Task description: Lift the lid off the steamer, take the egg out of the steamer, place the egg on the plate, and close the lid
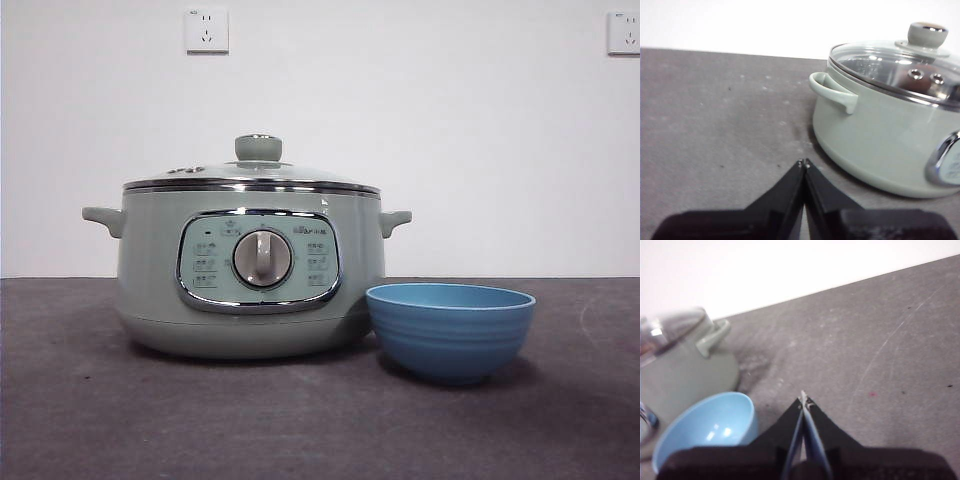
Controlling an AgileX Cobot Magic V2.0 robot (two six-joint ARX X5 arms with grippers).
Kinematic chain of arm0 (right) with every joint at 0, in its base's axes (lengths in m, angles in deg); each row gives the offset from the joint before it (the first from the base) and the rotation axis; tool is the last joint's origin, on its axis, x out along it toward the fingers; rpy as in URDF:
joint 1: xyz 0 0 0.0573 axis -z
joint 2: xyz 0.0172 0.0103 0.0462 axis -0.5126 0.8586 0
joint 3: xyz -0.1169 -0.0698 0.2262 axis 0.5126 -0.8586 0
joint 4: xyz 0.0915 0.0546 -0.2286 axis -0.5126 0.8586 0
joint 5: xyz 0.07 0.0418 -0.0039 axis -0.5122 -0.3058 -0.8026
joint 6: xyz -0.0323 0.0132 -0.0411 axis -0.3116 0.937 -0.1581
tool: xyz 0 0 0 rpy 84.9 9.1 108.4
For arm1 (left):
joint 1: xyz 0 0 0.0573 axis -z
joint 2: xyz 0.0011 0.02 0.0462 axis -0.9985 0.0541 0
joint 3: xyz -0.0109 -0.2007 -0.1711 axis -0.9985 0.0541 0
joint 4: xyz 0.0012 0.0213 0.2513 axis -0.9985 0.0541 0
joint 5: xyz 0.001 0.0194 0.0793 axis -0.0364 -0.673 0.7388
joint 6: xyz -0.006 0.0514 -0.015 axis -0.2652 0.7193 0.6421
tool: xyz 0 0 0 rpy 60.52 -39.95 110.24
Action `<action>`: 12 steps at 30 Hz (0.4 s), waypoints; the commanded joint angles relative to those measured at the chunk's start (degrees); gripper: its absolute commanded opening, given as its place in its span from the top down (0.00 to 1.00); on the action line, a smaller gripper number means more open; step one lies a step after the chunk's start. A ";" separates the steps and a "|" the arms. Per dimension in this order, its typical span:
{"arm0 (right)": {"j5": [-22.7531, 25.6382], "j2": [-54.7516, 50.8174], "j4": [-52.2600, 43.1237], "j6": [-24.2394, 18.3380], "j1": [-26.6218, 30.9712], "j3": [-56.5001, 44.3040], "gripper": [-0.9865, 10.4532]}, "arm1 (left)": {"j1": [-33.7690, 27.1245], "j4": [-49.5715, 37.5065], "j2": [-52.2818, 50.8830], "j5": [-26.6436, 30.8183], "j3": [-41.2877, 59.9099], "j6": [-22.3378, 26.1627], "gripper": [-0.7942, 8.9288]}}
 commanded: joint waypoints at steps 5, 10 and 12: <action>-3.10 1.01 -0.20 7.74 -0.04 5.81 0.92 | -0.04 3.10 0.15 -1.18 -7.93 -4.94 0.93; -5.57 5.88 2.93 6.97 -0.07 13.68 0.92 | -0.04 9.14 2.21 -1.66 -16.04 -4.94 0.93; -8.09 9.01 5.64 5.18 -0.07 17.88 0.92 | -0.04 11.37 3.78 -3.23 -19.45 -4.94 0.93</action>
